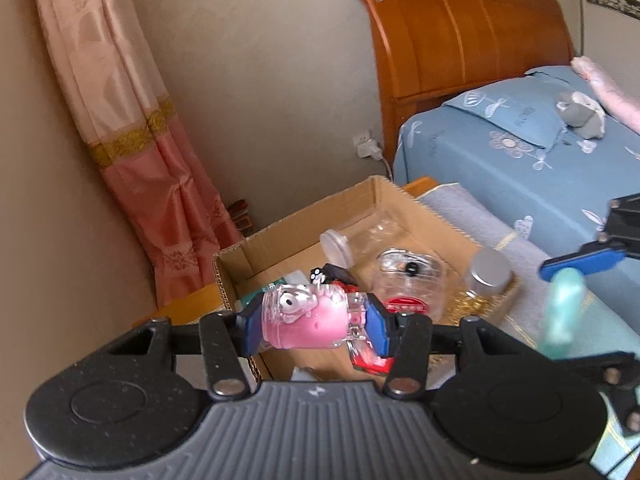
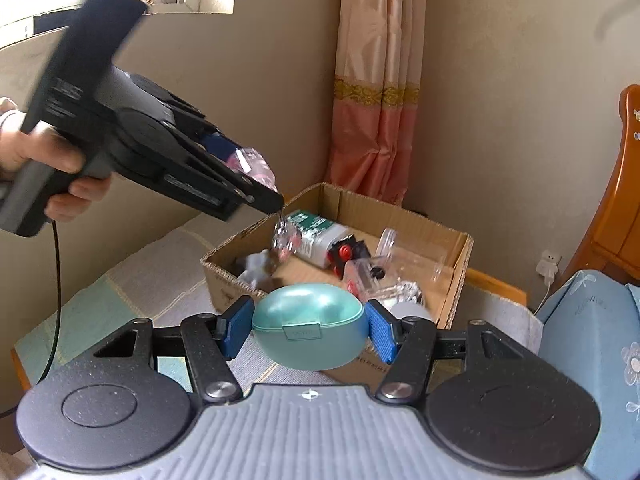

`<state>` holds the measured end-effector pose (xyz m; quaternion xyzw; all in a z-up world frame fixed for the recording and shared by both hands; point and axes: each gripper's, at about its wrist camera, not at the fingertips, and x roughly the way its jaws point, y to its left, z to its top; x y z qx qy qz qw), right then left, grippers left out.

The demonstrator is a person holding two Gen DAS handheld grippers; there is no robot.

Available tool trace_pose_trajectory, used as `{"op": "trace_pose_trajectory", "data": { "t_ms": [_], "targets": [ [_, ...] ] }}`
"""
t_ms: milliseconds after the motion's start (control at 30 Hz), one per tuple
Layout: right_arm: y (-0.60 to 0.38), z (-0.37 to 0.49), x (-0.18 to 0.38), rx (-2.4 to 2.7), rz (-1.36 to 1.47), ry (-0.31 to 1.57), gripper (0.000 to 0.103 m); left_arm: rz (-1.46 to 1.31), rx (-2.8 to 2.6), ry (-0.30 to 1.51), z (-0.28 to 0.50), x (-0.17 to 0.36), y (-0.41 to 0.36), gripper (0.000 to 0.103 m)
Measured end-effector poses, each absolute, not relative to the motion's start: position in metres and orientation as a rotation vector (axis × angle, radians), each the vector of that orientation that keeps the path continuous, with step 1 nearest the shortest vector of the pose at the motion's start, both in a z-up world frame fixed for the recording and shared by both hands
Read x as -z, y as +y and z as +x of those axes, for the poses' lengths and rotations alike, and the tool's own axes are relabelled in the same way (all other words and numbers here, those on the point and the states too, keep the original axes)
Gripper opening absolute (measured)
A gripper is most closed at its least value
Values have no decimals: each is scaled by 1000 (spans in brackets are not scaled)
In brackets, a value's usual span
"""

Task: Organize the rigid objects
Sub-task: 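Carry keychain and earbud case into the box while opening both tools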

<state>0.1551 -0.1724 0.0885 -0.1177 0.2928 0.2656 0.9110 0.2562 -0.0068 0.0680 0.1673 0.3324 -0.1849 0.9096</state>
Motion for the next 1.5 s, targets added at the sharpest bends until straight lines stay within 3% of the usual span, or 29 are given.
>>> {"op": "trace_pose_trajectory", "data": {
  "t_ms": [200,233,267,333,800,1500],
  "targets": [
    [-169,166,-93,-550,-246,605,66,327,356,730,280,-46,-3,50],
    [-168,167,-93,-551,-248,606,66,315,364,732,280,-44,-2,58],
    [-167,169,-93,-551,-249,608,66,306,378,737,281,-41,0,75],
    [-166,175,-92,-554,-251,612,66,288,378,720,279,-39,5,97],
    [-147,226,-95,-536,-247,650,66,353,298,699,234,-31,31,98],
    [-93,365,-61,-473,-250,801,66,90,273,597,165,-35,81,102]
  ]
}}
